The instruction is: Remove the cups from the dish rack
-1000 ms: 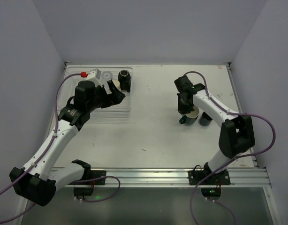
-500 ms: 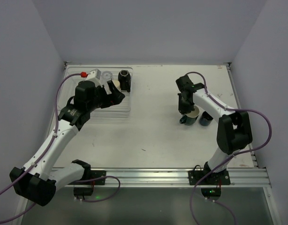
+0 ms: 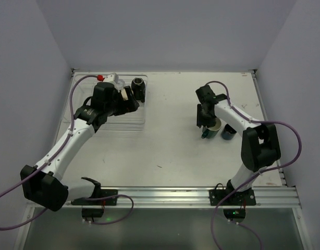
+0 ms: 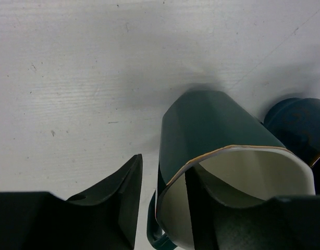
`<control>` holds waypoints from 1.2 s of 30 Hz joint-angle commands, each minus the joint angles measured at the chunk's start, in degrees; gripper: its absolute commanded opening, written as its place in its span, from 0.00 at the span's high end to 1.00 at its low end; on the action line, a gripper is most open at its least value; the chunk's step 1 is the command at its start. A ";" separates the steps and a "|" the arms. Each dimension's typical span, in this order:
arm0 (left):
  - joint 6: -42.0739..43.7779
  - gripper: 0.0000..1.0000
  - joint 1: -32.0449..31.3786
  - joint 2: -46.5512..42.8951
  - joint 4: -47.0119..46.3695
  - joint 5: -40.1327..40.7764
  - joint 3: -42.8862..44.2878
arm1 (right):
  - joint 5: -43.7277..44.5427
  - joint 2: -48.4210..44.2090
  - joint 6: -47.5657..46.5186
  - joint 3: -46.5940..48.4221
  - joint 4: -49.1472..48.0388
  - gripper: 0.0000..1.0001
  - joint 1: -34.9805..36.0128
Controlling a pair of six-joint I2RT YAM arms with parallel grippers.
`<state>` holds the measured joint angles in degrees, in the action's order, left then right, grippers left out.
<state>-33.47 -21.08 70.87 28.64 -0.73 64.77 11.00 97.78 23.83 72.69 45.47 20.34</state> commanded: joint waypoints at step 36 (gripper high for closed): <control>8.95 0.06 6.67 46.37 12.22 17.18 38.32 | -2.56 -41.88 1.57 -5.45 4.37 0.41 5.15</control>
<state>-25.82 -14.81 115.55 41.69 18.37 99.37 10.37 56.51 25.04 67.72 51.59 25.06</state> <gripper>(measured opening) 0.937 0.589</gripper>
